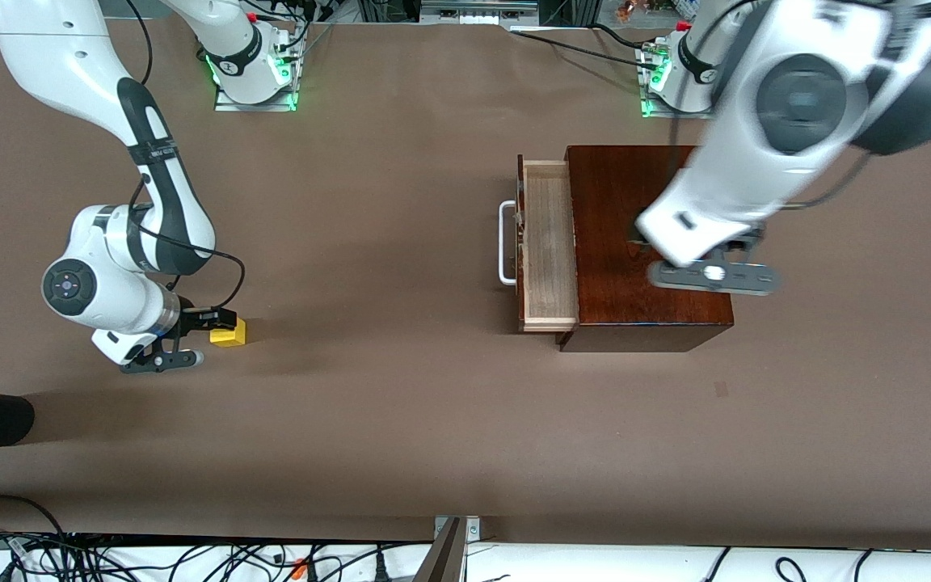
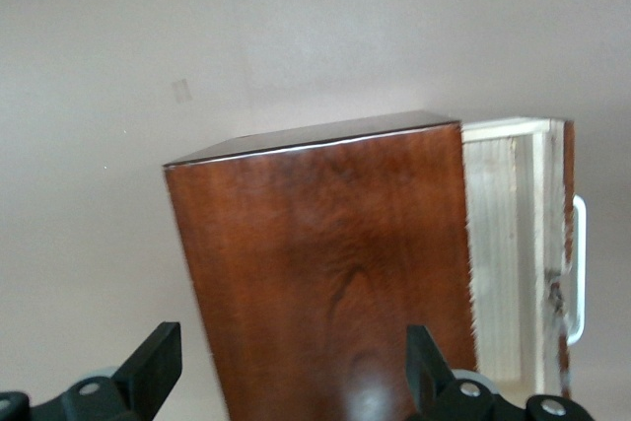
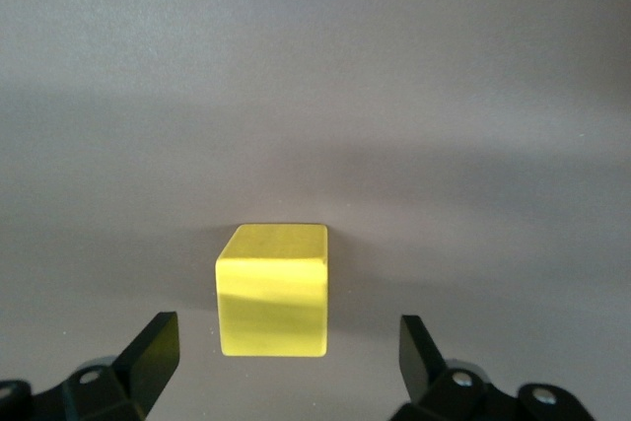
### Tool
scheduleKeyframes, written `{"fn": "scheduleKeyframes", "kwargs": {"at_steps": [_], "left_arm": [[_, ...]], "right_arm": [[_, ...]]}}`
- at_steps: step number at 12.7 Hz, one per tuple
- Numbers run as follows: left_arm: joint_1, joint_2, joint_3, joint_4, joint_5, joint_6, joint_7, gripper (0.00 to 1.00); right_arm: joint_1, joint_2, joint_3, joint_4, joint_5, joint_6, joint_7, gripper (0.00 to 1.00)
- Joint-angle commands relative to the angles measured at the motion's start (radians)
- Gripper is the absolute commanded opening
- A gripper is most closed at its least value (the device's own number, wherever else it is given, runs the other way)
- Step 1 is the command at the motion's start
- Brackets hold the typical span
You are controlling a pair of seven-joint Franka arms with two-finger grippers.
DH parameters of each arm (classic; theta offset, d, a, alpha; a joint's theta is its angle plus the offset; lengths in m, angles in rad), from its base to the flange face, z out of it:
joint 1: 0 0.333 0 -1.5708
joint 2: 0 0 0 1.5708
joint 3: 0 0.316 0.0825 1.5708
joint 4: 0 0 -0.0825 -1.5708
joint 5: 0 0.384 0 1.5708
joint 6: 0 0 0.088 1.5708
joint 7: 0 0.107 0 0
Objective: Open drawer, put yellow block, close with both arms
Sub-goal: 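Grasp the yellow cube with the right gripper while the left gripper retracts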
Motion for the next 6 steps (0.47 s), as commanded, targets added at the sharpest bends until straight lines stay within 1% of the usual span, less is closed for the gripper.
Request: {"fn": "scheduleKeyframes", "kwargs": {"at_steps": [1, 2, 3, 4, 5, 6], "left_arm": [[0.101, -0.184, -0.004, -0.233, -0.046, 0.089, 0.11, 1.0], [0.136, -0.269, -0.004, -0.356, -0.063, 0.162, 0.112, 1.0], [0.167, -0.336, -0.004, -0.443, -0.064, 0.215, 0.142, 1.0], [0.176, -0.38, -0.004, -0.494, -0.061, 0.245, 0.203, 1.0], [0.181, -0.407, -0.002, -0.521, -0.052, 0.264, 0.245, 1.0], [0.207, -0.423, -0.002, -0.551, -0.052, 0.282, 0.244, 1.0]], "right_arm": [[0.015, 0.003, 0.001, -0.016, 0.031, 0.025, 0.01, 0.98], [0.015, 0.015, 0.002, -0.018, 0.039, 0.039, 0.009, 0.97], [0.015, 0.024, 0.002, -0.018, 0.039, 0.048, 0.009, 0.95], [0.015, 0.029, 0.002, -0.018, 0.04, 0.053, 0.009, 0.95], [0.015, 0.032, 0.002, -0.018, 0.04, 0.058, 0.009, 0.95], [0.014, 0.033, 0.002, -0.018, 0.04, 0.058, 0.007, 0.95]]}}
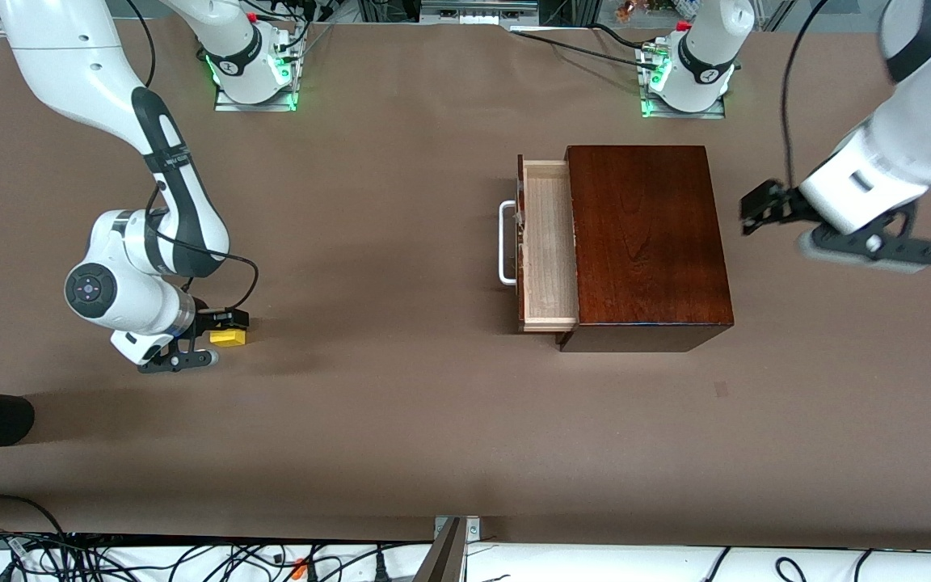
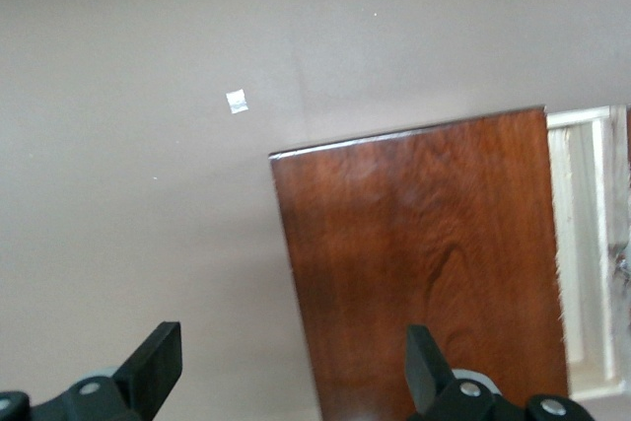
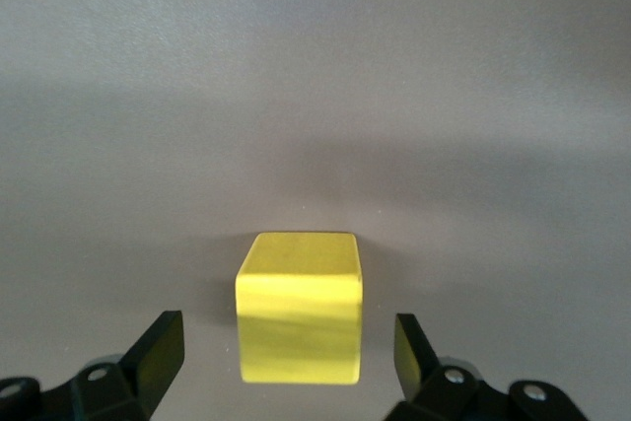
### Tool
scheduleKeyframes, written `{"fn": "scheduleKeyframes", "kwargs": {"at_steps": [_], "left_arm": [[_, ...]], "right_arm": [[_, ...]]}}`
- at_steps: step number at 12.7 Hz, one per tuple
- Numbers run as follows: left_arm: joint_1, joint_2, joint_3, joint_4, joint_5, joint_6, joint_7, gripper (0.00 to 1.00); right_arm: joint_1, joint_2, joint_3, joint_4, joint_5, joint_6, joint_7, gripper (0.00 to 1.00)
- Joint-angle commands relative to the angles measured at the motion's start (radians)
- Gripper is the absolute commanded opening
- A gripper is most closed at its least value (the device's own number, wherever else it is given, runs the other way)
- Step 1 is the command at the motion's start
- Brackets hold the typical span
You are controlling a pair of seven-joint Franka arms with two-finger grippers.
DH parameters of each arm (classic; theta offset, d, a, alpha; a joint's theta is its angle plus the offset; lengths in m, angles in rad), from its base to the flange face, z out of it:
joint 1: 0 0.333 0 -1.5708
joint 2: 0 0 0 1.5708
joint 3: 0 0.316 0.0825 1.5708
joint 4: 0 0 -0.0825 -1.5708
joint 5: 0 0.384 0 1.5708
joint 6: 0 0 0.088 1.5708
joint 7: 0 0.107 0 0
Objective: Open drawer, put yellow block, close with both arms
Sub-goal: 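Grasp the yellow cube with the right gripper while the left gripper retracts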
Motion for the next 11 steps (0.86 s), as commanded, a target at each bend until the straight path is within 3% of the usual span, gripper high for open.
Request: {"fn": "scheduleKeyframes", "kwargs": {"at_steps": [1, 4, 7, 11], "left_arm": [[0.05, -0.135, -0.009, -0.194, -0.014, 0.11, 0.04, 1.0], [0.074, -0.193, -0.007, -0.259, -0.011, 0.143, 0.046, 1.0], [0.075, -0.147, -0.006, -0.176, -0.012, 0.008, 0.057, 1.0], [0.078, -0.127, -0.007, -0.15, -0.011, 0.016, 0.043, 1.0]], "right_arm": [[-0.003, 0.0, 0.001, -0.009, 0.02, 0.022, 0.004, 0.94], [-0.005, 0.004, 0.001, -0.009, 0.02, 0.022, 0.0, 0.85], [-0.006, 0.004, 0.001, -0.009, 0.02, 0.022, -0.007, 0.72], [-0.006, 0.004, 0.001, -0.009, 0.02, 0.022, -0.008, 0.62]]}}
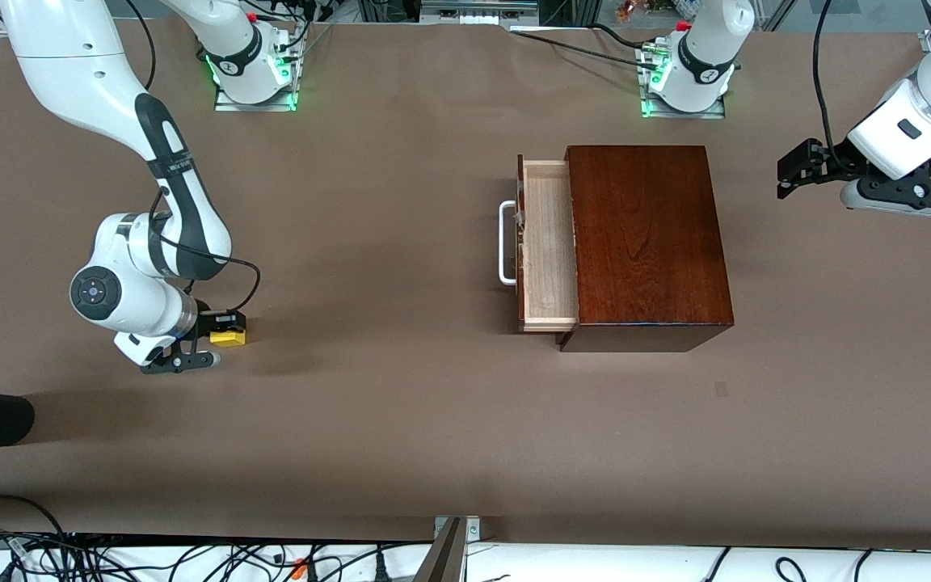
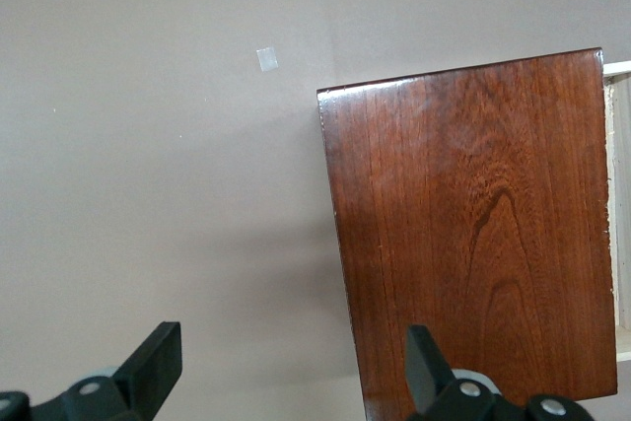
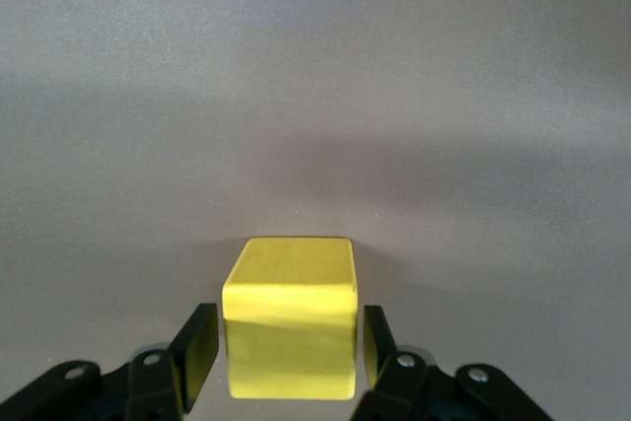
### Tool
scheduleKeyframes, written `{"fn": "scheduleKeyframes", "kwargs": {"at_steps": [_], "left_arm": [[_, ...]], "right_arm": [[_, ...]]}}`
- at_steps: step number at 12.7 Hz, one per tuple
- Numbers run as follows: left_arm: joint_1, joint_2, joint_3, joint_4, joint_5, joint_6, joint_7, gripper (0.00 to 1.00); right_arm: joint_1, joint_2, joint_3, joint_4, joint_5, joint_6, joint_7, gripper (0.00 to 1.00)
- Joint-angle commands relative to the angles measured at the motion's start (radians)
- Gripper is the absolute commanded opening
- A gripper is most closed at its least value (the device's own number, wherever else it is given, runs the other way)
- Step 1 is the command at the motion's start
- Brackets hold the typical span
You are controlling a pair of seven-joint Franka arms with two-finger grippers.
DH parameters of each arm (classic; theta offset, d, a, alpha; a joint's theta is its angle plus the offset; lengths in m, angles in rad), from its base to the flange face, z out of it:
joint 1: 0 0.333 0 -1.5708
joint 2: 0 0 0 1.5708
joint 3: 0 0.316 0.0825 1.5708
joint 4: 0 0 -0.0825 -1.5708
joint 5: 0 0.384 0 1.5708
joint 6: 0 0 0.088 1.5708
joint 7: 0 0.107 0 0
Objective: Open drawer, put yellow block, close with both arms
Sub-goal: 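Grasp the yellow cube with the right gripper while the left gripper retracts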
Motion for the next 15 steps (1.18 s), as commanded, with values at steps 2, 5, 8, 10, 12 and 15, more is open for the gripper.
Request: {"fn": "scheduleKeyframes", "kwargs": {"at_steps": [2, 5, 8, 10, 12, 15], "left_arm": [[0.01, 0.031, -0.01, 0.058, -0.008, -0.021, 0.01, 1.0], [0.012, 0.033, -0.009, 0.058, -0.006, -0.022, 0.012, 1.0], [0.009, 0.031, -0.021, 0.061, -0.006, -0.022, 0.004, 1.0], [0.004, 0.031, -0.023, 0.069, -0.005, -0.025, -0.013, 1.0], [0.001, 0.031, -0.023, 0.07, -0.005, -0.027, -0.013, 1.0], [-0.002, 0.031, -0.024, 0.072, -0.006, -0.028, -0.013, 1.0]], "right_arm": [[-0.004, -0.005, 0.002, -0.009, 0.019, 0.012, -0.008, 0.52], [-0.001, -0.008, 0.002, 0.003, 0.018, 0.004, -0.013, 0.38], [0.011, -0.024, 0.005, 0.02, 0.016, 0.0, -0.01, 0.3], [0.048, -0.04, 0.005, 0.04, 0.018, -0.028, -0.002, 0.3], [0.076, -0.041, 0.006, 0.099, 0.018, -0.106, -0.001, 0.3], [0.147, -0.041, 0.006, 0.225, 0.018, -0.261, 0.053, 0.3]]}}
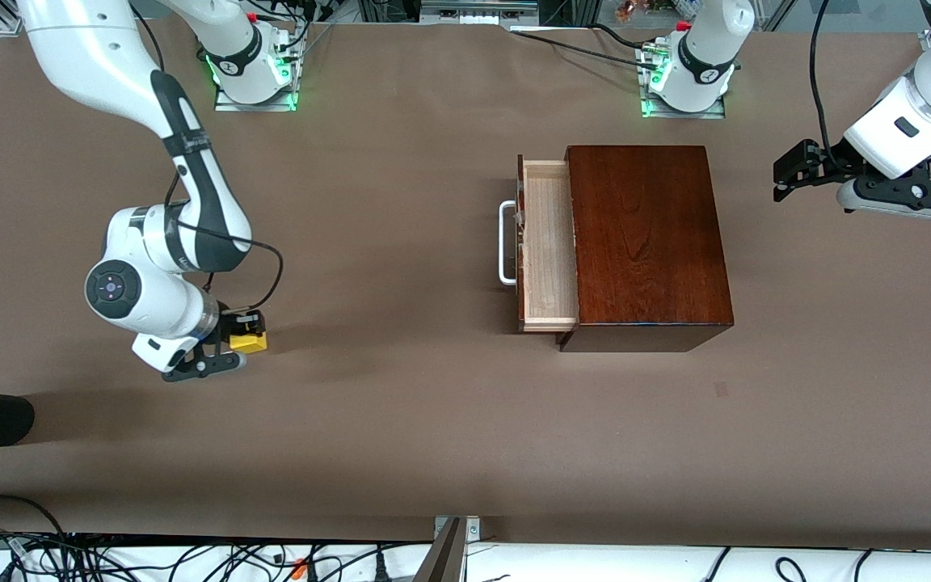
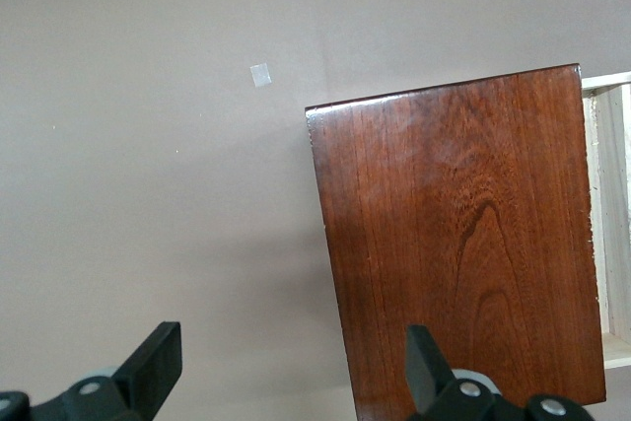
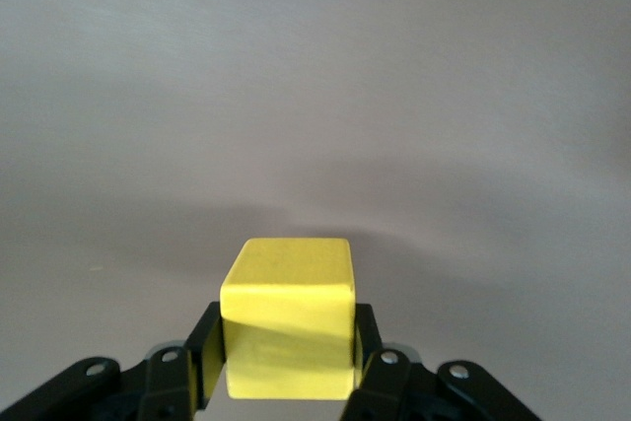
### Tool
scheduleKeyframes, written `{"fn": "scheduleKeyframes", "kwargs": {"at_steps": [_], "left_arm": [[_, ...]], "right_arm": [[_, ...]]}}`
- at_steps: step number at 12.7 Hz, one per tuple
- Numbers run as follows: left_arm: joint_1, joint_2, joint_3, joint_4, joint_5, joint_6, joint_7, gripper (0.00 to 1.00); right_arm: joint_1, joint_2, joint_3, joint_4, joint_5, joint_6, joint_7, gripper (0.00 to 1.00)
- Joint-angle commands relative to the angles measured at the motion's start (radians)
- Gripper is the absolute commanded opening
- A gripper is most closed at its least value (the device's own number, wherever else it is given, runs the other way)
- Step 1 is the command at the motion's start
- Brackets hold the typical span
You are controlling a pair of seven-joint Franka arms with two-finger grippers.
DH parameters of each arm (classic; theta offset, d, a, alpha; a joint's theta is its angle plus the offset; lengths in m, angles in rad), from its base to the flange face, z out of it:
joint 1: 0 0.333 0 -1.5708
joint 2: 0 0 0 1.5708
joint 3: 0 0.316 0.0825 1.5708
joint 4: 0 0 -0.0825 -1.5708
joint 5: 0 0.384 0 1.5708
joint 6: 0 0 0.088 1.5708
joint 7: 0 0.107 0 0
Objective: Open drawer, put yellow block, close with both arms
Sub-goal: 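Grasp the yellow cube with the right gripper while the left gripper retracts, then lift the yellow cube and carry it over the open drawer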
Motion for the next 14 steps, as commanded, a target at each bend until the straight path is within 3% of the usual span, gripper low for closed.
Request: {"fn": "scheduleKeyframes", "kwargs": {"at_steps": [1, 5, 14], "left_arm": [[-0.001, 0.015, -0.004, 0.037, -0.006, -0.028, -0.006, 1.0], [-0.001, 0.014, -0.009, 0.037, -0.006, -0.03, -0.006, 1.0], [0.007, 0.012, -0.007, 0.039, -0.006, -0.05, -0.004, 1.0]], "right_arm": [[0.063, -0.008, -0.005, 0.124, 0.018, -0.147, 0.034, 0.3], [0.204, -0.008, -0.002, 0.29, 0.016, -0.31, 0.032, 0.3], [0.621, 0.025, -0.004, 0.438, -0.022, -0.292, 0.025, 0.3]]}}
